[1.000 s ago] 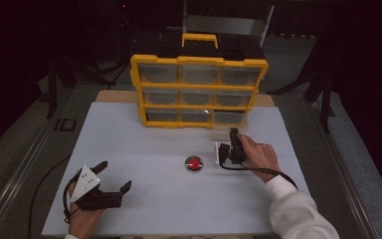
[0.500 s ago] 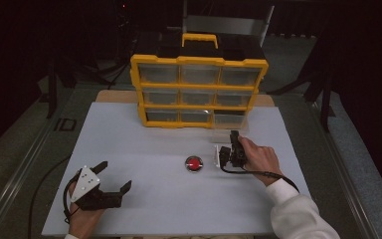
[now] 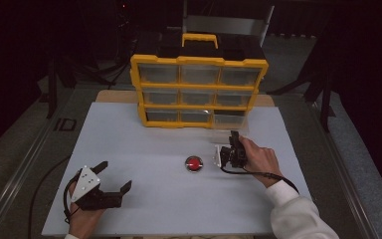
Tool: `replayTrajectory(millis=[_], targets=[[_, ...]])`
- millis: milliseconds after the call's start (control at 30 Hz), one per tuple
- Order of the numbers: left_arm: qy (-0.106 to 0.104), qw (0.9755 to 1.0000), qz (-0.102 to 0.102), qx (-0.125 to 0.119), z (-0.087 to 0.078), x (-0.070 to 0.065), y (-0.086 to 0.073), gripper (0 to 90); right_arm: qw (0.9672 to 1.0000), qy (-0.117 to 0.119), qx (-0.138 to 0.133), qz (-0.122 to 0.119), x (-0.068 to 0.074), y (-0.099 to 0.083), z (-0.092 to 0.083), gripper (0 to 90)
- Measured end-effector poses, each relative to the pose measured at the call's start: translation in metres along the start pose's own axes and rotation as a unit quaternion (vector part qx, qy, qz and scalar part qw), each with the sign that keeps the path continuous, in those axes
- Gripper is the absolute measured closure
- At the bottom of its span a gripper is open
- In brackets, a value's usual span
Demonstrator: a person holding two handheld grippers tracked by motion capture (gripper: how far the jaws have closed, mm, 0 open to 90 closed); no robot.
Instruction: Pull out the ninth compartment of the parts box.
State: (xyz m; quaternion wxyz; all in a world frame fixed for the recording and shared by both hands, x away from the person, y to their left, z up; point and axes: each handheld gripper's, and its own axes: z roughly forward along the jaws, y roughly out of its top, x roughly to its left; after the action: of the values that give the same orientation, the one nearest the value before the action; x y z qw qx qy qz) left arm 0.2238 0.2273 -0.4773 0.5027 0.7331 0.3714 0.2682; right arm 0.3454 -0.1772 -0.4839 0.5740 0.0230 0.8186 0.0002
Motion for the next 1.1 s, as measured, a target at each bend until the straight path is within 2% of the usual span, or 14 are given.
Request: replayTrajectory(millis=[267,433,767,933,1000,1100], targets=[[0.0,1.0,0.0,0.0,0.0,0.0,0.0,0.4,0.9993,-0.002,-0.003,0.036,-0.003,0.001,0.001,53.9],[0.0,1.0,-0.001,0.0,0.0,0.0,0.0,0.4,0.9974,-0.023,-0.012,0.067,-0.005,0.003,0.0,42.2],[0.0,1.0,-0.001,0.0,-0.001,0.0,0.0,0.4,0.9948,-0.03,-0.019,0.095,-0.004,0.007,0.0,30.8],[0.001,1.0,-0.002,0.0,-0.001,0.0,0.0,0.4,0.9919,-0.028,-0.018,0.123,-0.005,0.008,0.001,20.6],[0.002,1.0,-0.001,0.001,-0.001,0.0,0.0,0.4,0.9906,-0.02,-0.018,0.134,-0.007,0.009,0.002,18.1],[0.002,1.0,-0.001,0.0,-0.001,0.0,0.0,0.4,0.9864,-0.007,-0.02,0.163,-0.01,0.009,0.001,16.0]])
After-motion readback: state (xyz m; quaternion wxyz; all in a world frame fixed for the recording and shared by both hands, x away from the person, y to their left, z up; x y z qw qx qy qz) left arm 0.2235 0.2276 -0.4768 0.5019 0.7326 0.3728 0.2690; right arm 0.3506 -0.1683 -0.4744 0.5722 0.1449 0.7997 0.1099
